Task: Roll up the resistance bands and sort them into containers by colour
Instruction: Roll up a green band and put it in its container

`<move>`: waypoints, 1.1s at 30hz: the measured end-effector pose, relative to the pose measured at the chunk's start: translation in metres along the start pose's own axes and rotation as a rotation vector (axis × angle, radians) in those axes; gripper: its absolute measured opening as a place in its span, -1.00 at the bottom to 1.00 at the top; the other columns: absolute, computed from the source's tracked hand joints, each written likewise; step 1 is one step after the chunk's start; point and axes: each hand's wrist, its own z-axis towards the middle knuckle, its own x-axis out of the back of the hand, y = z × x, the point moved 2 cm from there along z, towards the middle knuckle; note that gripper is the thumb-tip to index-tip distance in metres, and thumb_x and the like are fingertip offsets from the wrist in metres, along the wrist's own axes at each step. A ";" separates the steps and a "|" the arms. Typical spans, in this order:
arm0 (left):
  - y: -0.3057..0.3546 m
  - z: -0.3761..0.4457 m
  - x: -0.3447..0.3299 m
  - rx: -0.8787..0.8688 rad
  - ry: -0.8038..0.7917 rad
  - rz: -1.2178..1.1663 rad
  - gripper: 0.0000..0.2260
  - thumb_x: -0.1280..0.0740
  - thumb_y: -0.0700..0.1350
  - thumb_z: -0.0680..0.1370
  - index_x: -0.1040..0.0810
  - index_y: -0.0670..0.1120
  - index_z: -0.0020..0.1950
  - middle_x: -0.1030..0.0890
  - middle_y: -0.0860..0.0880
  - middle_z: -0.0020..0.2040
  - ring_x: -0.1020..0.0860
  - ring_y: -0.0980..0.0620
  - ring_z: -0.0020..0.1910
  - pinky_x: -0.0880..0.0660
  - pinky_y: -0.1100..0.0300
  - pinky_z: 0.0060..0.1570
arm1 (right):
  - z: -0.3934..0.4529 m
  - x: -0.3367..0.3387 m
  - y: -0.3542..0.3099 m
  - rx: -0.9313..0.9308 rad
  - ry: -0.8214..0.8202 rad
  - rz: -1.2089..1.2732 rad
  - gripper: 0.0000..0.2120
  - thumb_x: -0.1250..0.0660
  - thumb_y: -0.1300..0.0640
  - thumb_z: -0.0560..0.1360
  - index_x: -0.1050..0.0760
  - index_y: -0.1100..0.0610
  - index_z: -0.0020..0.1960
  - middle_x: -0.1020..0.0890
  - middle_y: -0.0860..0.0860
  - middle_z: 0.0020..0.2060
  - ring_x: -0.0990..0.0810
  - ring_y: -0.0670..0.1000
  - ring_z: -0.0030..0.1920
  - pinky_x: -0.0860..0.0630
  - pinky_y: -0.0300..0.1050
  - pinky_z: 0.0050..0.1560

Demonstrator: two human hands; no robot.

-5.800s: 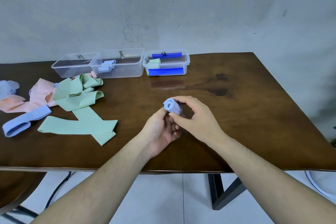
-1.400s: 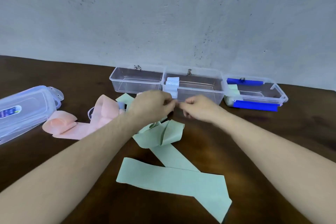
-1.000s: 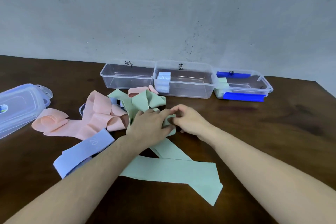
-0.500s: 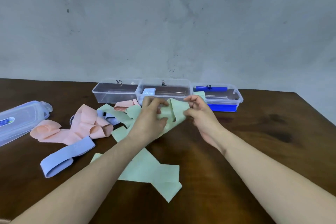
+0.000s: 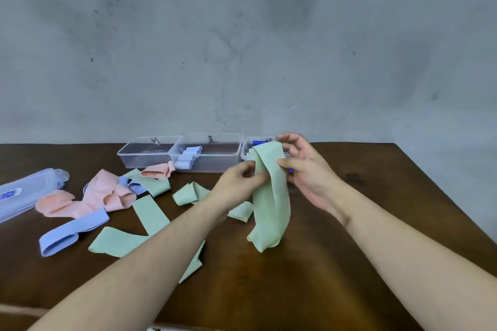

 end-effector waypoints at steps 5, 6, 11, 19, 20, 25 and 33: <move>0.002 -0.014 -0.027 0.141 -0.007 -0.123 -0.81 -0.29 -0.03 0.64 -0.64 -0.05 0.15 -0.72 0.02 -0.07 -0.67 0.11 -0.18 -0.58 0.24 -0.25 | -0.008 0.010 -0.018 0.001 -0.023 0.017 -0.57 -0.17 0.48 0.55 -0.49 -0.02 0.12 -0.65 -0.03 0.10 -0.58 -0.01 0.03 -0.46 -0.04 -0.03; 0.004 -0.017 -0.029 0.152 0.002 -0.176 -0.80 -0.27 -0.04 0.65 -0.63 -0.06 0.17 -0.72 0.00 -0.09 -0.67 0.09 -0.20 -0.57 0.23 -0.27 | -0.010 0.011 -0.020 -0.006 -0.026 0.021 -0.59 -0.18 0.48 0.55 -0.50 0.00 0.11 -0.66 -0.01 0.10 -0.59 0.00 0.03 -0.48 -0.05 -0.02; 0.025 -0.025 -0.031 0.089 0.003 -0.260 -0.75 -0.21 -0.01 0.67 -0.60 -0.09 0.19 -0.71 -0.11 0.01 -0.69 -0.07 -0.06 -0.62 0.05 -0.09 | -0.017 0.013 -0.022 -0.037 -0.014 0.032 -0.69 -0.33 0.40 0.55 -0.47 0.05 0.15 -0.69 0.04 -0.01 -0.66 0.00 -0.03 -0.57 0.02 0.06; 0.054 -0.027 -0.015 -0.032 -0.020 -0.321 -0.78 -0.18 -0.07 0.67 -0.58 -0.04 0.21 -0.70 -0.09 0.07 -0.69 -0.09 -0.03 -0.63 -0.01 -0.02 | -0.011 -0.003 -0.041 -0.004 0.143 -0.063 -0.64 -0.46 0.29 0.50 -0.44 0.06 0.20 -0.66 0.08 -0.14 -0.66 0.07 -0.11 -0.61 0.15 0.11; 0.056 -0.028 -0.011 -0.040 -0.044 -0.315 -0.77 -0.17 -0.10 0.66 -0.57 -0.05 0.23 -0.69 -0.09 0.09 -0.69 -0.10 0.01 -0.62 -0.03 0.02 | -0.010 -0.007 -0.043 -0.003 0.160 -0.075 -0.65 -0.47 0.28 0.50 -0.45 0.06 0.20 -0.64 0.06 -0.17 -0.66 0.05 -0.12 -0.62 0.13 0.07; 0.062 -0.033 0.005 -0.096 -0.110 -0.200 -0.76 -0.23 -0.15 0.64 -0.51 0.02 0.29 -0.69 0.04 0.07 -0.67 0.06 0.05 -0.61 0.09 0.01 | -0.008 -0.029 -0.052 -0.025 0.201 -0.159 -0.65 -0.49 0.16 0.50 -0.51 0.03 0.24 -0.64 0.05 -0.16 -0.64 -0.03 -0.26 -0.54 -0.18 -0.32; 0.083 -0.040 0.036 -0.050 -0.142 -0.533 -0.80 -0.21 -0.08 0.68 -0.56 -0.11 0.19 -0.70 -0.11 -0.03 -0.69 0.00 -0.14 -0.65 0.10 -0.21 | -0.026 -0.061 -0.056 -0.200 0.059 -0.182 -0.53 -0.34 -0.26 0.53 -0.59 0.02 0.29 -0.70 0.07 0.12 -0.68 0.10 0.12 -0.61 0.04 0.12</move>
